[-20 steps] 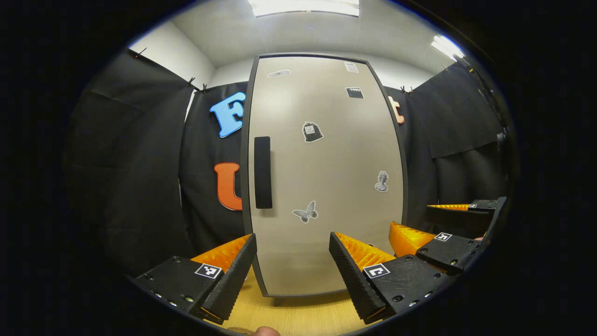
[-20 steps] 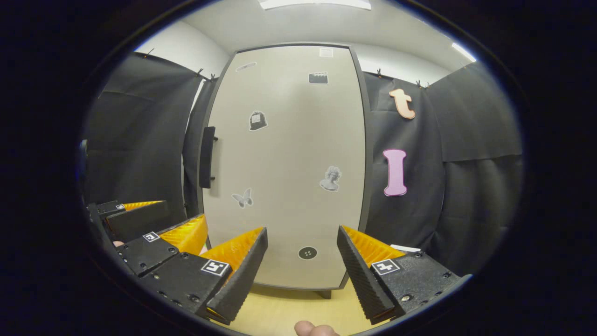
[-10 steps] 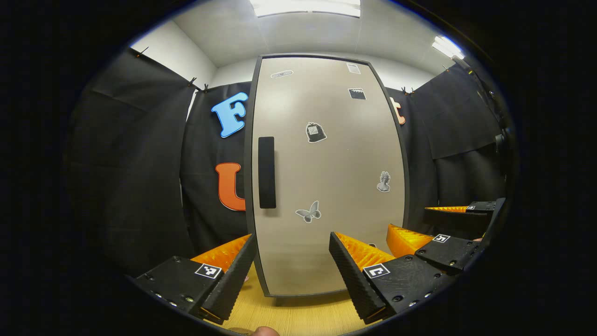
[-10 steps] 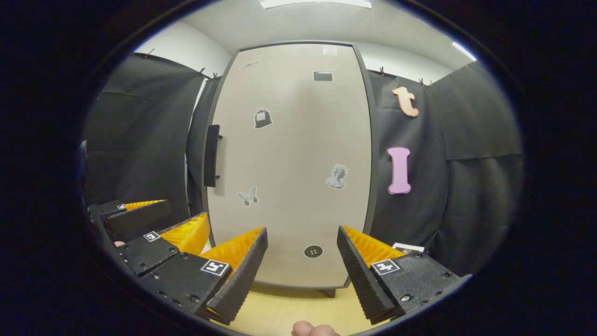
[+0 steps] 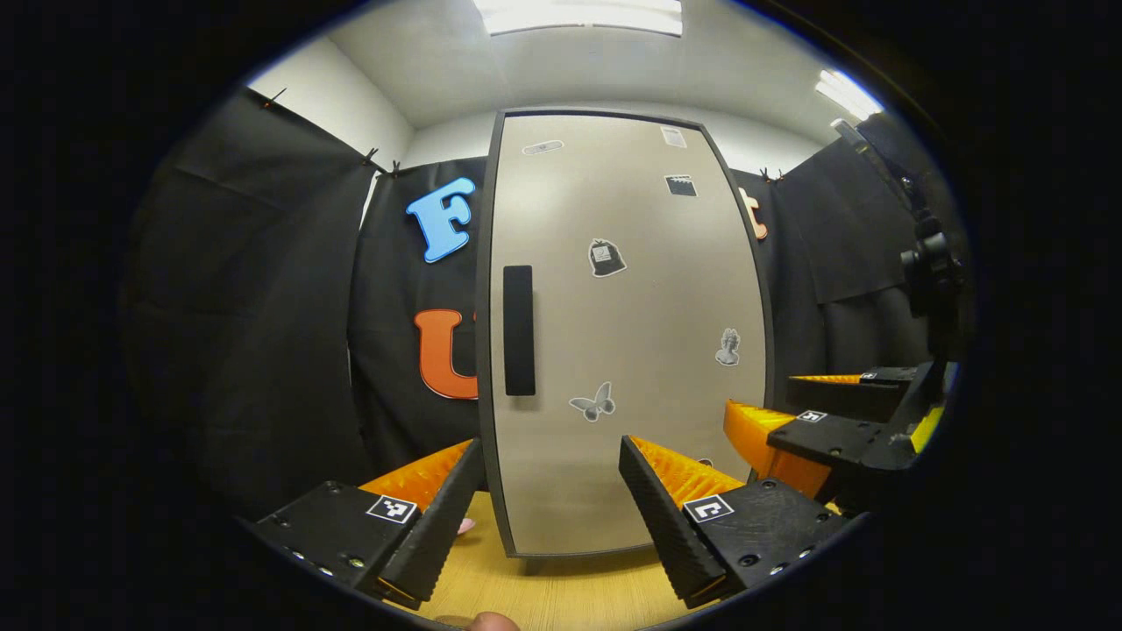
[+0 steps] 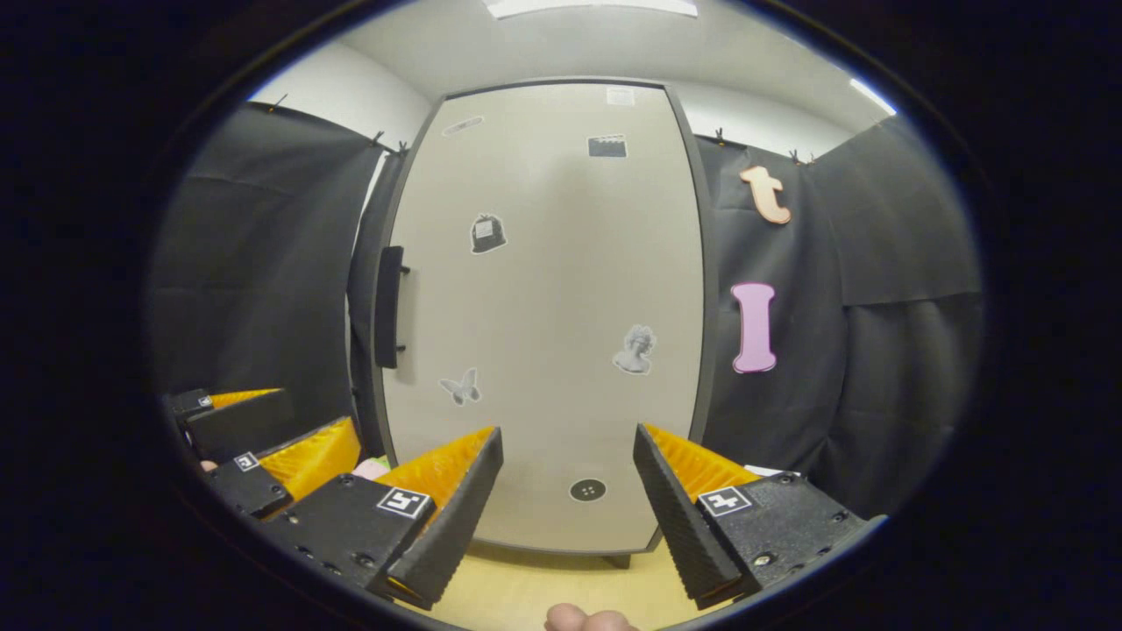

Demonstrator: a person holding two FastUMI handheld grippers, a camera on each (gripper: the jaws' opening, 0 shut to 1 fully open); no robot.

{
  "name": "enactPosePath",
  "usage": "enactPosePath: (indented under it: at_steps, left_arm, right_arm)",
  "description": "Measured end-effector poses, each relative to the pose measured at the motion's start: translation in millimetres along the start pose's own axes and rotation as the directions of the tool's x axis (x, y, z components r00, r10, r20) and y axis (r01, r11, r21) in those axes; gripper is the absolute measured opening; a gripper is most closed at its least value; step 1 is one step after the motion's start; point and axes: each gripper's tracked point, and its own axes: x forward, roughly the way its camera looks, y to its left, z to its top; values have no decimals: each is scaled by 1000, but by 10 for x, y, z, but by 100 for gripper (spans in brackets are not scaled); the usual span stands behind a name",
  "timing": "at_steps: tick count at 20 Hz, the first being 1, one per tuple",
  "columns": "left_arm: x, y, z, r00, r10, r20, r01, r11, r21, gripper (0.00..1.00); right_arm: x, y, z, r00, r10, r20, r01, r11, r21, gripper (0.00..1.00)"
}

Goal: Open the cabinet door with the right hand, grasp the bottle in the cabinet with the left hand and place it on the coaster, then close the cabinet door with the right hand.

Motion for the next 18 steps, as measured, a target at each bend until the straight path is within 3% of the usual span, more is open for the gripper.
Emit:
enactPosePath:
  at_steps: [10, 18]
  left_arm:
    - [-376, 511, -36, 995, 95, -14, -95, 995, 39, 94]
    - [-759, 1235, -127, 962, 269, -41, -267, 963, 44, 95]
  right_arm:
    - [650, 776, 477, 984, 162, 70, -159, 986, -49, 96]
    - [1094, 1509, 825, 960, 254, 117, -249, 967, -54, 98]
